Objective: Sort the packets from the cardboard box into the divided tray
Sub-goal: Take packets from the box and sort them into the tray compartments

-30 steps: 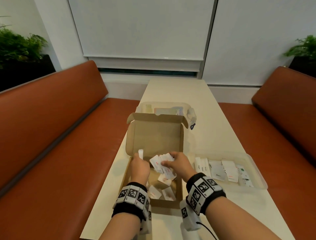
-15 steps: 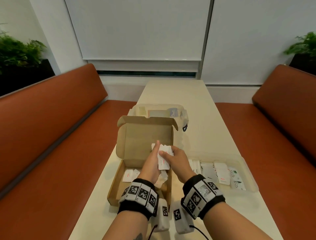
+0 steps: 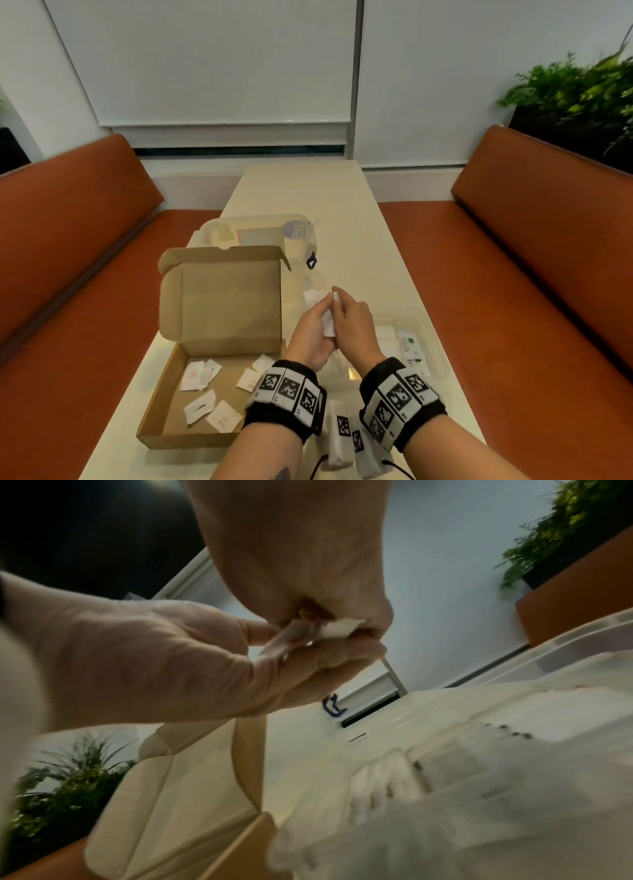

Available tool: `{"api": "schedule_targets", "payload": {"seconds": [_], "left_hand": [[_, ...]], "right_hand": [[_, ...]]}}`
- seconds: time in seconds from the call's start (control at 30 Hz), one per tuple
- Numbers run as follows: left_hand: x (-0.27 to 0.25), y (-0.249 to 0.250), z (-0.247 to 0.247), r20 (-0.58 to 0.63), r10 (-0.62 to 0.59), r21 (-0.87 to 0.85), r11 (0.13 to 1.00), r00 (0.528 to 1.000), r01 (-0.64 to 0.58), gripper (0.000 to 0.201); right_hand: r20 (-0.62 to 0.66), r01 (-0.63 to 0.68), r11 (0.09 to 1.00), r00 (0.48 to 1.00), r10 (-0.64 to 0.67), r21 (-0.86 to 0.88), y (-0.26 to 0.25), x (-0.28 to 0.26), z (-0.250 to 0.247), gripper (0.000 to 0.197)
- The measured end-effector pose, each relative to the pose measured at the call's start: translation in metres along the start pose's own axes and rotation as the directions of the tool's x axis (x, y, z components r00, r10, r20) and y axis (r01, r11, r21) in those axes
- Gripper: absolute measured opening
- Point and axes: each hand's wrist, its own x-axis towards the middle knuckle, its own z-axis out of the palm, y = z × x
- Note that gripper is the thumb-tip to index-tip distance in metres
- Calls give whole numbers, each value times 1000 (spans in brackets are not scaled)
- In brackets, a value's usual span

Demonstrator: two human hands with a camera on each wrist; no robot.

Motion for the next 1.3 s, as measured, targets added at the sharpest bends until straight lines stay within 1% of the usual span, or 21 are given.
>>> {"api": "schedule_targets", "payload": {"seconds": [0.13, 0.2, 0.23, 0.27, 0.3, 0.33, 0.37, 0.4, 0.47, 0.5, 0.57, 0.63, 0.73, 0.8, 0.87, 0.93, 1.0, 1.1, 1.17, 1.23, 1.3], "left_hand": [[6, -14, 9, 59, -14, 29, 999, 998, 13, 33], [8, -18, 9, 76, 10, 63, 998, 997, -15, 32], [9, -20, 8, 74, 29, 80, 996, 997, -35, 31], [11, -20, 8, 65, 48, 93, 994, 997, -54, 29], [12, -20, 7, 47, 67, 100, 992, 997, -71, 29], [14, -19, 6, 20, 87, 99, 991, 996, -88, 28], [17, -18, 4, -11, 106, 90, 990, 994, -105, 29], [19, -17, 3, -38, 127, 70, 990, 991, -124, 29], [22, -14, -1, -81, 169, 9, 986, 982, -169, 31], [24, -13, -2, -103, 188, -19, 981, 977, -191, 32], [25, -11, -5, -141, 209, -68, 973, 968, -220, 35], [27, -10, -7, -162, 204, -120, 967, 965, -224, 35], [28, -9, -9, -177, 185, -180, 960, 967, -216, 33], [30, -9, -10, -186, 179, -203, 955, 966, -216, 32], [32, -9, -11, -200, 173, -222, 951, 964, -216, 29], [33, -8, -10, -202, 161, -232, 950, 966, -207, 25], [34, -8, -9, -193, 148, -235, 953, 970, -192, 25], [35, -8, -9, -201, 146, -231, 954, 969, -191, 14], [36, -8, -10, -214, 156, -241, 948, 964, -207, 13], [37, -8, -10, -227, 169, -256, 940, 959, -226, 15], [39, -8, -10, -240, 183, -245, 939, 954, -241, 19]], "right_hand": [[-65, -9, 959, 998, -10, -283, 14, 3, -13, 41], [-89, -16, 950, 996, -12, -312, 17, 3, -16, 43], [-79, -15, 959, 997, -8, -281, 18, 3, -18, 42], [-61, -14, 982, 998, 2, -188, 19, 3, -21, 41], [-38, -21, 1000, 999, 21, -18, 20, 2, -24, 40], [-20, -44, 982, 999, 48, 182, 20, 0, -27, 38], [-16, -68, 944, 997, 77, 324, 20, 0, -29, 37], [-15, -100, 918, 993, 114, 384, 19, 0, -32, 35], [33, -202, 876, 977, 209, 437, 19, 3, -37, 28], [93, -259, 844, 965, 245, 470, 18, 3, -39, 24], [205, -320, 796, 947, 249, 514, 15, 2, -41, 15], [239, -314, 778, 947, 215, 544, 14, 0, -42, 13], [250, -308, 742, 949, 193, 596, 13, 1, -45, 19], [284, -321, 724, 942, 178, 610, 12, 0, -46, 24], [297, -301, 738, 944, 143, 604, 12, 0, -45, 33], [261, -271, 768, 955, 140, 581, 13, 0, -44, 35], [200, -260, 791, 964, 177, 554, 16, 2, -45, 32], [72, -226, 860, 973, 217, 458, 20, 7, -49, 23], [-6, -189, 885, 977, 212, 426, 22, 10, -51, 20], [-64, -150, 875, 978, 201, 461, 24, 12, -54, 20], [-94, -129, 833, 973, 211, 538, 27, 14, -58, 19]]}}
